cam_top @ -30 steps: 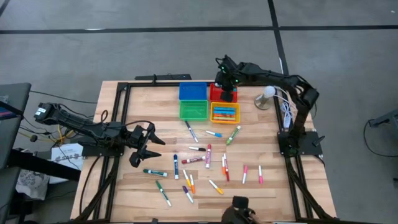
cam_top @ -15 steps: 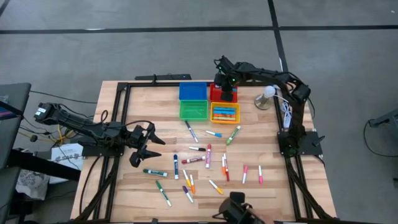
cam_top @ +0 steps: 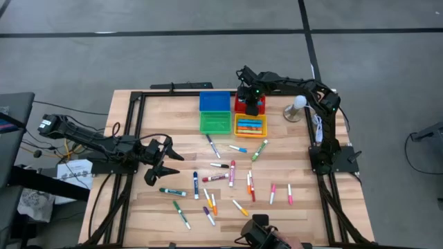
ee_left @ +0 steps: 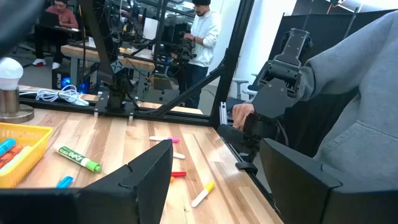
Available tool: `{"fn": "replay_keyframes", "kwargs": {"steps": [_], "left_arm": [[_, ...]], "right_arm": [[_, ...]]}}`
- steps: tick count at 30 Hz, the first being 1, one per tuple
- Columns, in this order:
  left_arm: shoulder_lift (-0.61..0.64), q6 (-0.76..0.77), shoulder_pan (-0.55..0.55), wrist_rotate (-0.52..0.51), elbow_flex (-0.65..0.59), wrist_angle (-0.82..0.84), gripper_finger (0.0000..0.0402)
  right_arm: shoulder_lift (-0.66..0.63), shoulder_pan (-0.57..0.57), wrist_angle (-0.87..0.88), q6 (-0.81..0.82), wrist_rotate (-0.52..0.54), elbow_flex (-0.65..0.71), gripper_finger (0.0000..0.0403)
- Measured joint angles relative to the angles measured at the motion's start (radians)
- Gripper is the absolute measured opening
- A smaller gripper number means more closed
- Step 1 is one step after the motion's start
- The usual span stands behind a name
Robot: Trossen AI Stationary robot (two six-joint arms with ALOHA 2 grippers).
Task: Pick & Place Markers
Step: Put the blue marker pen into the red bin, then put the green marker pen into the red bin
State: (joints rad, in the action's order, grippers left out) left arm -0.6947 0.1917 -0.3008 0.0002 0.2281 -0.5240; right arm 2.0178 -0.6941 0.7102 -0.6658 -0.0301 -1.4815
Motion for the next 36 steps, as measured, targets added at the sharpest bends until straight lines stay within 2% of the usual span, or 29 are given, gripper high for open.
{"fn": "replay_keyframes", "kwargs": {"steps": [13,28,36], "left_arm": [[0.000,0.000,0.000,0.000,0.000,0.000,0.0242],[0.000,0.000,0.000,0.000,0.000,0.000,0.0242],[0.000,0.000,0.000,0.000,0.000,0.000,0.0242]], "right_arm": [[0.000,0.027,-0.002,-0.050,0.001,0.000,0.0082],[-0.003,0.045,-0.005,-0.050,0.028,0.001,0.0147],[-0.004,0.071,0.116,-0.049,0.038,-0.111,0.0141]]}}
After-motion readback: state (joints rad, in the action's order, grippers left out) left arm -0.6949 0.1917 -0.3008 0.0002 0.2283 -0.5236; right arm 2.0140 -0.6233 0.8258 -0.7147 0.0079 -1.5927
